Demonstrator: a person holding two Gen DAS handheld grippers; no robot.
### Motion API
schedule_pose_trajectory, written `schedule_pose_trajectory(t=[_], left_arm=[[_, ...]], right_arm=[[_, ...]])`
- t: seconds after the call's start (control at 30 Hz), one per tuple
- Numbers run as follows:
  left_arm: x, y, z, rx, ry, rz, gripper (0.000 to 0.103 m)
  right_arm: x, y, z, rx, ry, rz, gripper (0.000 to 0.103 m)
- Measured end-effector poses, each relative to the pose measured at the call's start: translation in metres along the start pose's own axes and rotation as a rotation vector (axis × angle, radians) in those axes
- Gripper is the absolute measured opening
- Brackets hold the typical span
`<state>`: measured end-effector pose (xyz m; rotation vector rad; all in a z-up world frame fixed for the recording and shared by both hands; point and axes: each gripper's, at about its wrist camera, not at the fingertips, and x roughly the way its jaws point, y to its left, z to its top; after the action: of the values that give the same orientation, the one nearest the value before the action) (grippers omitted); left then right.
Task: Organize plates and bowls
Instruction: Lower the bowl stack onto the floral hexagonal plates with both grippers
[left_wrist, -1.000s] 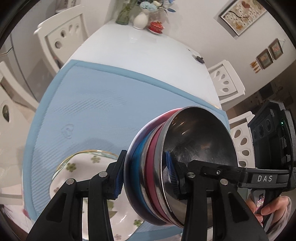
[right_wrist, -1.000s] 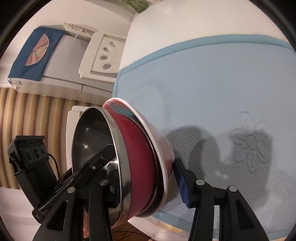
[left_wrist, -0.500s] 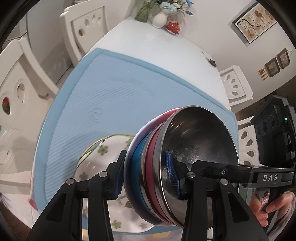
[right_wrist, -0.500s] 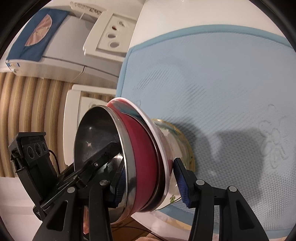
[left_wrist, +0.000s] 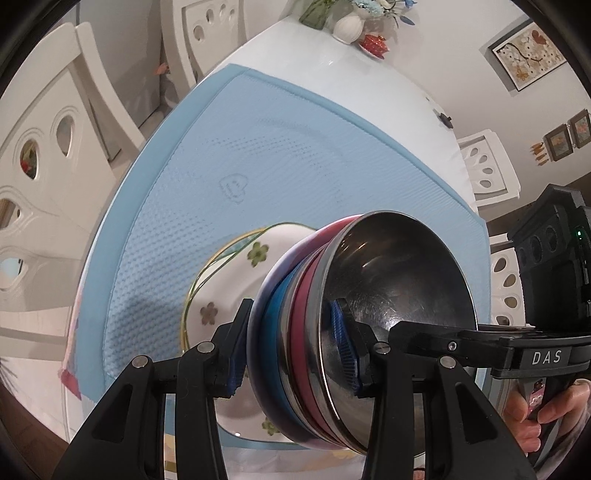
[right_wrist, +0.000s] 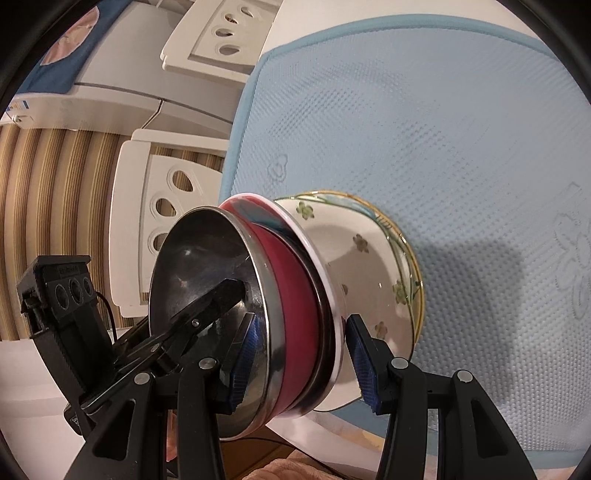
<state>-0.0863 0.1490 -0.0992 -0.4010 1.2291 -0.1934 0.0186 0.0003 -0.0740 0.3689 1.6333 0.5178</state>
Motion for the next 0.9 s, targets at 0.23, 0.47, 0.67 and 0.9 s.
schedule_pose_trajectory(t=[0.23, 0.47, 0.67, 0.9], left_arm=[[0.012, 0.004, -0.005, 0.015, 0.024, -0.009, 0.039], [0.020, 0.008, -0.004, 0.023, 0.044, -0.012, 0.039], [0.024, 0.008, -0.003, 0.051, 0.055, -0.029, 0.039], [0.027, 0.005, 0.000, 0.115, 0.067, -0.039, 0.039]], right_arm=[[0.011, -0.001, -0.002, 0.004, 0.010, -0.026, 0.048], [0.022, 0.001, -0.004, 0.014, 0.012, -0.042, 0.048], [0.026, 0.003, -0.003, 0.039, -0.004, -0.052, 0.048], [0.022, 0.000, -0.002, 0.074, -0.045, -0.060, 0.048]])
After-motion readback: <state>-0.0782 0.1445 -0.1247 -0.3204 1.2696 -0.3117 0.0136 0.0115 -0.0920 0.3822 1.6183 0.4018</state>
